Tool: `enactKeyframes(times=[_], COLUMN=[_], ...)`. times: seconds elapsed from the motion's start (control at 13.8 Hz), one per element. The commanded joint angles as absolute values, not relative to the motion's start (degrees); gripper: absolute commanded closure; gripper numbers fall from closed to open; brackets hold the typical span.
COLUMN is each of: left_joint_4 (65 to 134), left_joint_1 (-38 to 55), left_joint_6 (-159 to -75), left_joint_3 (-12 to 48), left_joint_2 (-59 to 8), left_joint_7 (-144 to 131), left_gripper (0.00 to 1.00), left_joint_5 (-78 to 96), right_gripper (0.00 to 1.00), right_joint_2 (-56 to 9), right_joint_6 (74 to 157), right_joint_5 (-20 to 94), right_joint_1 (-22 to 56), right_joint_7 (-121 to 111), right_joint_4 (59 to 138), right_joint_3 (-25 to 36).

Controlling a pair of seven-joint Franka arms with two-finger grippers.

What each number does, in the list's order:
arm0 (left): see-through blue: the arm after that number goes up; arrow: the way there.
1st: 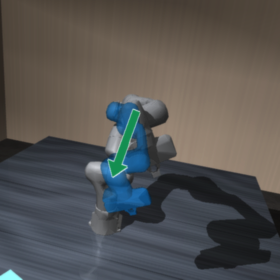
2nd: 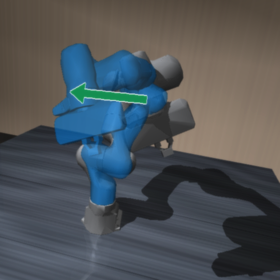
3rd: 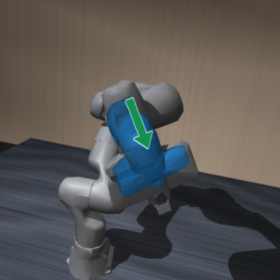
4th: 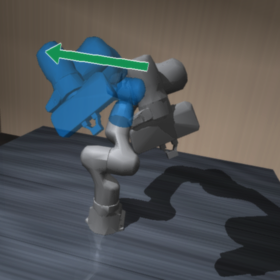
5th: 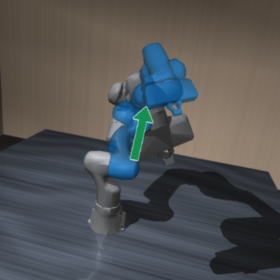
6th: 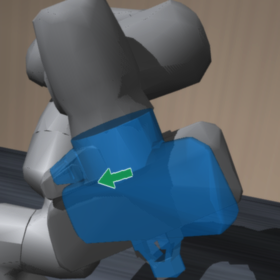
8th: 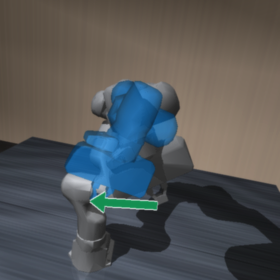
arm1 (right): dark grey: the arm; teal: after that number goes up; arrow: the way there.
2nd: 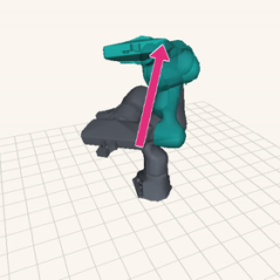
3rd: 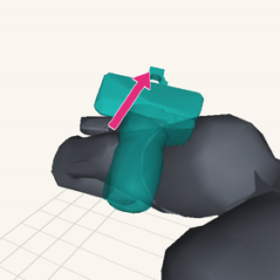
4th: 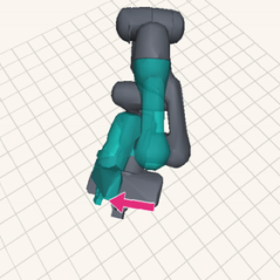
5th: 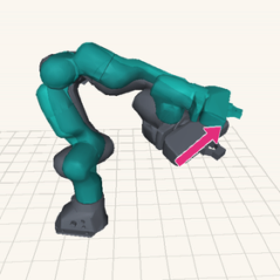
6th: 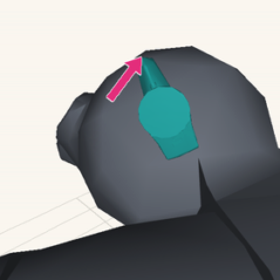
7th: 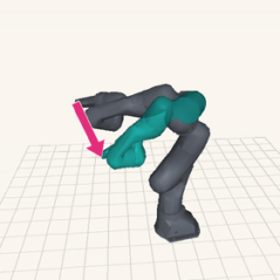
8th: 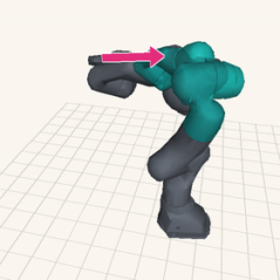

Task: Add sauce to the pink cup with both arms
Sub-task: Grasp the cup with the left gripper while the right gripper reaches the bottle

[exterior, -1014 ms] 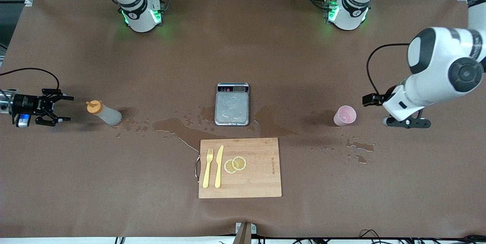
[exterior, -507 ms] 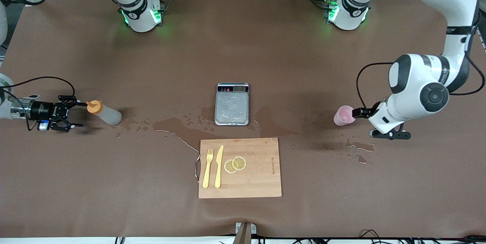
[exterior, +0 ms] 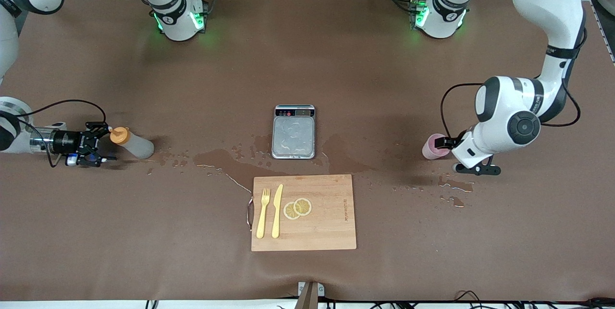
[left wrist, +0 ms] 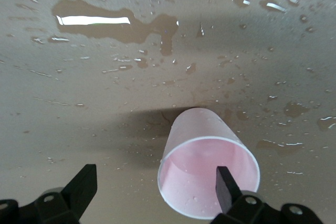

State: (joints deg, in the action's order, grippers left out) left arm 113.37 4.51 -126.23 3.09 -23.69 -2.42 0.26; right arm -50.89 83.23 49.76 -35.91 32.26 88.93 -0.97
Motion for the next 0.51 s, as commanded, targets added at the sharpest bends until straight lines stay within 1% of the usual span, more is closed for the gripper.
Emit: enactKeyframes(times=[0.0, 0.07, 0.14, 0.22, 0.29, 0.43], left_joint_4=[113.6, 113.6, 113.6, 113.6, 113.6, 113.6], left_joint_1=[4.5, 4.6, 4.6, 4.7, 4.8, 6.1], left_joint_6=[-127.1, -127.0, -126.6, -126.4, -126.0, -125.9], left_joint_3=[3.2, 3.2, 3.2, 3.2, 3.2, 3.2], left_joint_2=[-24.9, -25.3, -25.5, -25.5, -25.5, -25.6], left_joint_7=[-2.5, -2.5, -2.7, -3.0, -3.0, -3.9], left_gripper=[0.0, 0.0, 0.35, 0.91, 1.0, 1.0], left_joint_5=[1.4, 1.5, 1.5, 1.5, 1.5, 1.5], right_gripper=[0.0, 0.0, 0.0, 0.0, 0.0, 0.0], right_joint_2=[-52.4, -52.4, -52.4, -52.4, -52.4, -52.6], right_joint_6=[82.2, 82.2, 82.0, 82.0, 82.1, 82.3], right_joint_5=[50.8, 50.8, 50.8, 50.8, 50.9, 50.9], right_joint_1=[-35.5, -35.3, -35.3, -34.8, -34.5, -33.9], right_joint_7=[33.1, 33.1, 33.1, 32.6, 31.7, 31.0], right_joint_4=[87.6, 87.6, 88.1, 88.5, 88.9, 89.2], right_joint_3=[-1.3, -1.3, -1.4, -1.4, -1.4, -1.4])
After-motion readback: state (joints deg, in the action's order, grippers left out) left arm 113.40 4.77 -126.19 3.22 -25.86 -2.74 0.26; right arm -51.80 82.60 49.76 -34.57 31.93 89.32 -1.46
